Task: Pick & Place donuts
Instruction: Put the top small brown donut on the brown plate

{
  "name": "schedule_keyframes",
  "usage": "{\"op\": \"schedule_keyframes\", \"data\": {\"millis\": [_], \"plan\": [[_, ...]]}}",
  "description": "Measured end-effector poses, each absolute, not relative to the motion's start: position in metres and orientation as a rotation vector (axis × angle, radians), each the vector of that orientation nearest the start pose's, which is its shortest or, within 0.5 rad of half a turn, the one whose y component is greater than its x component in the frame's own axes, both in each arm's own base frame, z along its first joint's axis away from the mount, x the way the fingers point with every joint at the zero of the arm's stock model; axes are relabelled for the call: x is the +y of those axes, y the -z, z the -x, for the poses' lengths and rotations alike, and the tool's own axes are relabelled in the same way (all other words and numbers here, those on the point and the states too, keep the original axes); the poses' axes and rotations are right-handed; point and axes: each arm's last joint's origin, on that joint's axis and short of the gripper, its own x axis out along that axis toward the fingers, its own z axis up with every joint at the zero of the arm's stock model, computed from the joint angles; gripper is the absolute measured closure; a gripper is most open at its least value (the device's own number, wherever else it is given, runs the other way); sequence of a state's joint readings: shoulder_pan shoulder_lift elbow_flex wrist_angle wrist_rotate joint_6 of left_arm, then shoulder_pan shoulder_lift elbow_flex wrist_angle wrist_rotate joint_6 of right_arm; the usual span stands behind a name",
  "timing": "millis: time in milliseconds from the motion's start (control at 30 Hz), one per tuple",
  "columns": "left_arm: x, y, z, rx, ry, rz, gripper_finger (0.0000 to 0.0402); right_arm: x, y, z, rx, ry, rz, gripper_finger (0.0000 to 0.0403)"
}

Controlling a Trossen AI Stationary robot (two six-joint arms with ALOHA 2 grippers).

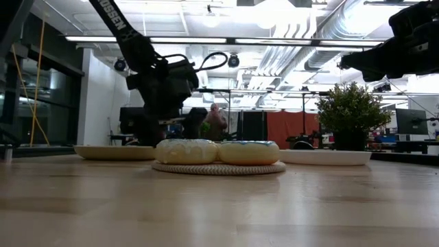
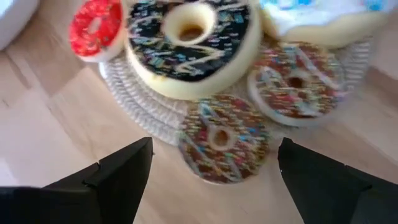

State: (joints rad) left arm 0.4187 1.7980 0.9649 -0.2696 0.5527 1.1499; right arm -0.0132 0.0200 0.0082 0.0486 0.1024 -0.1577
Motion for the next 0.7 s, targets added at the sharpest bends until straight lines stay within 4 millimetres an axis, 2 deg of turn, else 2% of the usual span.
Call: {"op": "schedule_keyframes", "data": {"millis": [700], "plan": [[0.121, -0.1313, -0.3116, 0.734, 0.633, -0.474, 0.0067, -0.0042, -0.1694, -0.0982, -0.028, 0.118, 0.156, 0.0402]]}}
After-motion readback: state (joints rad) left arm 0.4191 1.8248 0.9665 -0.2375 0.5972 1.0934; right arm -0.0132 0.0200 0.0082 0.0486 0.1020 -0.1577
